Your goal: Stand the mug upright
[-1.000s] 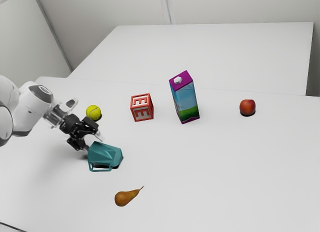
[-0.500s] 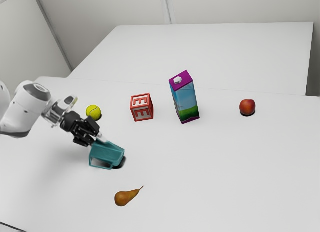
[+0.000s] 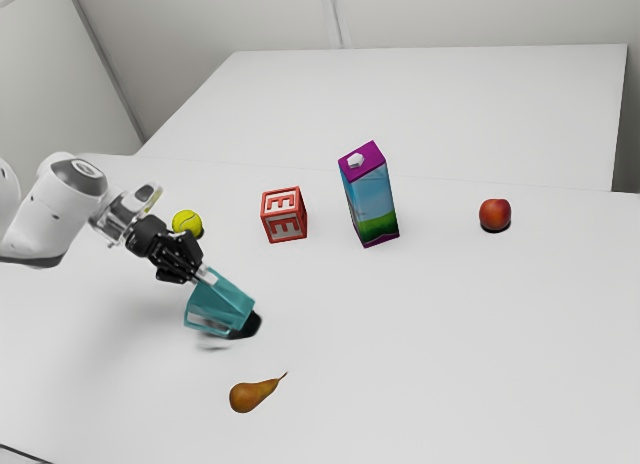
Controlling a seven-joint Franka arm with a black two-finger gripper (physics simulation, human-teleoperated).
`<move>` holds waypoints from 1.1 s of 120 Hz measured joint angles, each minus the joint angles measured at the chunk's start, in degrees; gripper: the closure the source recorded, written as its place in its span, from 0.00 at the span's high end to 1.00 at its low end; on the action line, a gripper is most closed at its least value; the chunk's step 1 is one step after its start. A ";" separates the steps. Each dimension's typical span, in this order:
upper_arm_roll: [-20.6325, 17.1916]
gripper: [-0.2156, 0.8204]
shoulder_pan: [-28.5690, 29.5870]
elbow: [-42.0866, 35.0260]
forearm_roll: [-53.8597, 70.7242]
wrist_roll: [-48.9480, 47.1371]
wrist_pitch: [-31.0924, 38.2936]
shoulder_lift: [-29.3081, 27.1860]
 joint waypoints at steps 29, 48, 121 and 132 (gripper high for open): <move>-2.98 0.04 -0.04 0.16 4.93 -0.52 2.32 -5.03; -6.69 0.03 -2.10 -0.70 19.94 -1.57 8.53 -9.44; -12.11 0.03 -15.93 -6.13 57.02 -17.74 27.25 -11.96; -12.85 0.03 -16.60 -6.13 57.43 -20.13 28.31 -11.63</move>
